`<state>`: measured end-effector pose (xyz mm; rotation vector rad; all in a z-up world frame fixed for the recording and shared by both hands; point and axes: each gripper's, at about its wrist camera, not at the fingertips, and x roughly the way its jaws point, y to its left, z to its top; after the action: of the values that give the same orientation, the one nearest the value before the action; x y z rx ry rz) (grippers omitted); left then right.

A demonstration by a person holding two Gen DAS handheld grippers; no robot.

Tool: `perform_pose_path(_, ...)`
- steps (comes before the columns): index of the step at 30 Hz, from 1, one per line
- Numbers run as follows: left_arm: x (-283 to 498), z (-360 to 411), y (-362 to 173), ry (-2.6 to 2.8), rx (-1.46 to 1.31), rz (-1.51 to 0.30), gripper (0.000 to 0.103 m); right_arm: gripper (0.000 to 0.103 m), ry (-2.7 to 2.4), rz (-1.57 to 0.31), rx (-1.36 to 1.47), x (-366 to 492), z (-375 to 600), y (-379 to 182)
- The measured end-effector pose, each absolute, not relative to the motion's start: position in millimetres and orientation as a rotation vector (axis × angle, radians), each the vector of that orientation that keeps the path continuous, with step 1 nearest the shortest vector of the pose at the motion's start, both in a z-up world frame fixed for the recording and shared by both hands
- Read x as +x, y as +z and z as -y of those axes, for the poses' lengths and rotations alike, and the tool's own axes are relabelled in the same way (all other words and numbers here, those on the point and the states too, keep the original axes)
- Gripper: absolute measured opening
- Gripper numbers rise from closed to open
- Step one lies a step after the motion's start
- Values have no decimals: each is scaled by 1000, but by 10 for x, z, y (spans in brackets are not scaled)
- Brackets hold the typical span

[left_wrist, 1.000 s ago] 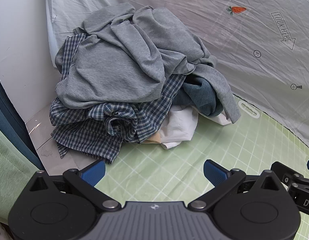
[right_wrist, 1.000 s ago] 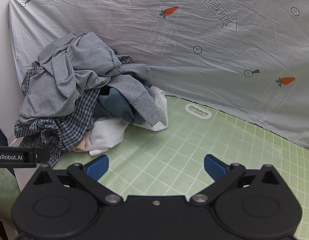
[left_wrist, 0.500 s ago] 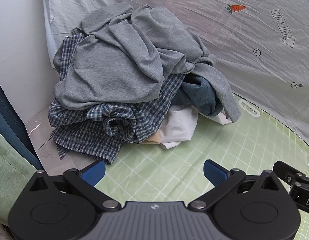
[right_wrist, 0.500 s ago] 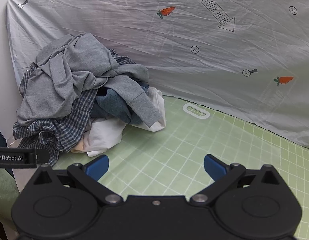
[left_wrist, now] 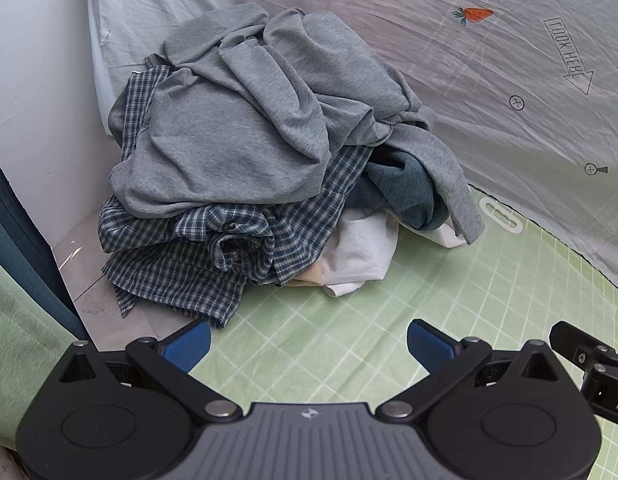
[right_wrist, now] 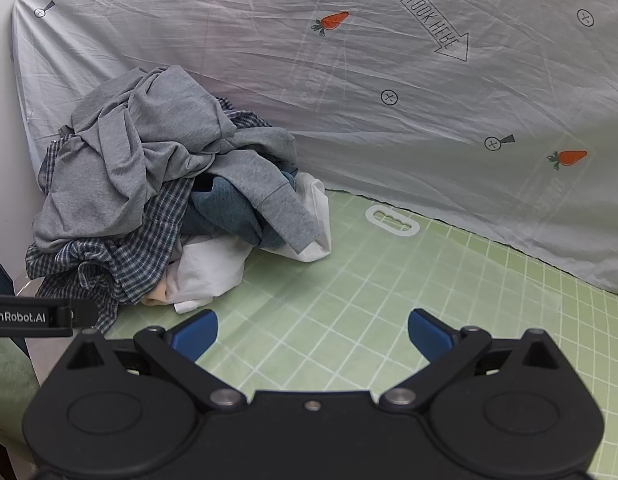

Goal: Fold clothes

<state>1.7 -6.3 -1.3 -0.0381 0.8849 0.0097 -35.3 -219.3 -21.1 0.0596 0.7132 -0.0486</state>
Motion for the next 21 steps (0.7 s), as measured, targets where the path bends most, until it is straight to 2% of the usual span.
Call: perform_pose_path(21, 185, -101, -14, 50, -72, -924, 103, 103, 4, -743, 6, -107, 2123, -204)
